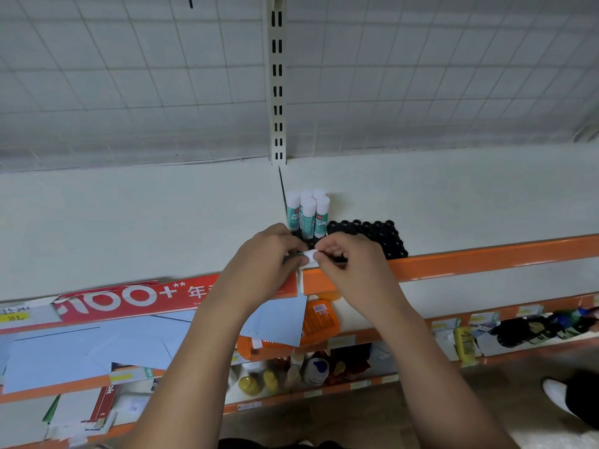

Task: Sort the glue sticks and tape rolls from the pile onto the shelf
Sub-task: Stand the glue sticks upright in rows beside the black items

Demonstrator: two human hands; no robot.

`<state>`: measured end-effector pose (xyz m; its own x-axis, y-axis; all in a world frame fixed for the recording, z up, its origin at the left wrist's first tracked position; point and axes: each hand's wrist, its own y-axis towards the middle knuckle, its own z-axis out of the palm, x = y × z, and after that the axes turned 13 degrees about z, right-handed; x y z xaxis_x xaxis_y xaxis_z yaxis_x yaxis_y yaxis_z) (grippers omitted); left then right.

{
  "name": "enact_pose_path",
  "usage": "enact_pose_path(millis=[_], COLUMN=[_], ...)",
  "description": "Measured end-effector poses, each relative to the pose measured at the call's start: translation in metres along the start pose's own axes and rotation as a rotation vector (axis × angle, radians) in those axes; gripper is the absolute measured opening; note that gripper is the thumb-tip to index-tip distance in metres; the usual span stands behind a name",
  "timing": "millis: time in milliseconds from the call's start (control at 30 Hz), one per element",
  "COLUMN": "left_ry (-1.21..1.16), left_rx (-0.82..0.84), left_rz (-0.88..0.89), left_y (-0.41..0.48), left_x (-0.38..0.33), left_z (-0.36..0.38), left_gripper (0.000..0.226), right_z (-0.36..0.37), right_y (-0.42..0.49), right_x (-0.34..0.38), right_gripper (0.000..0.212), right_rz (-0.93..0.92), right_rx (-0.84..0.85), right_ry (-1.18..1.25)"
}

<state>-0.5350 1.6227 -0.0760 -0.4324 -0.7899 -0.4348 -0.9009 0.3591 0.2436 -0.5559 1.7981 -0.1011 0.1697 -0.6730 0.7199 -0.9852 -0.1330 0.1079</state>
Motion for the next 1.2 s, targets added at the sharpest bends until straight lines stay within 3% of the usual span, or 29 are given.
enact_pose_path(millis=[200,333,467,700,1200], left_ry=[-0.018,-0.086,-0.223,-0.38,-0.282], left_rx=[-0.084,-0.282,-0.395,-0.552,-0.51], left_rz=[-0.017,-0.026,-0.048,-0.085,-0.158], left_y=[-0.002,0.001,0.008,0.017,0.028], left_x=[0.003,0.007,0.003,0.0,0.007], left_z=[-0.005,-0.008,-0.004,0.008,0.015], left_gripper=[0.021,0.02,0.034,0.013,0.018], right_z=[0.001,0.004,0.011,0.01,0.009], right_y=[0.003,0.01,0.011,0.009,0.01], right_x=[0.004,0.006,0.007,0.009,0.013], right_gripper=[0.016,0.019,0.02,0.016,0.016], right_rz=[-0.014,-0.05,-0.07,-0.082,-0.065], right_rx=[-0.063,-0.08,-0.039,-0.028,-0.006], right_ry=[0.071,-0.063,-0.145,-0.158,-0.175])
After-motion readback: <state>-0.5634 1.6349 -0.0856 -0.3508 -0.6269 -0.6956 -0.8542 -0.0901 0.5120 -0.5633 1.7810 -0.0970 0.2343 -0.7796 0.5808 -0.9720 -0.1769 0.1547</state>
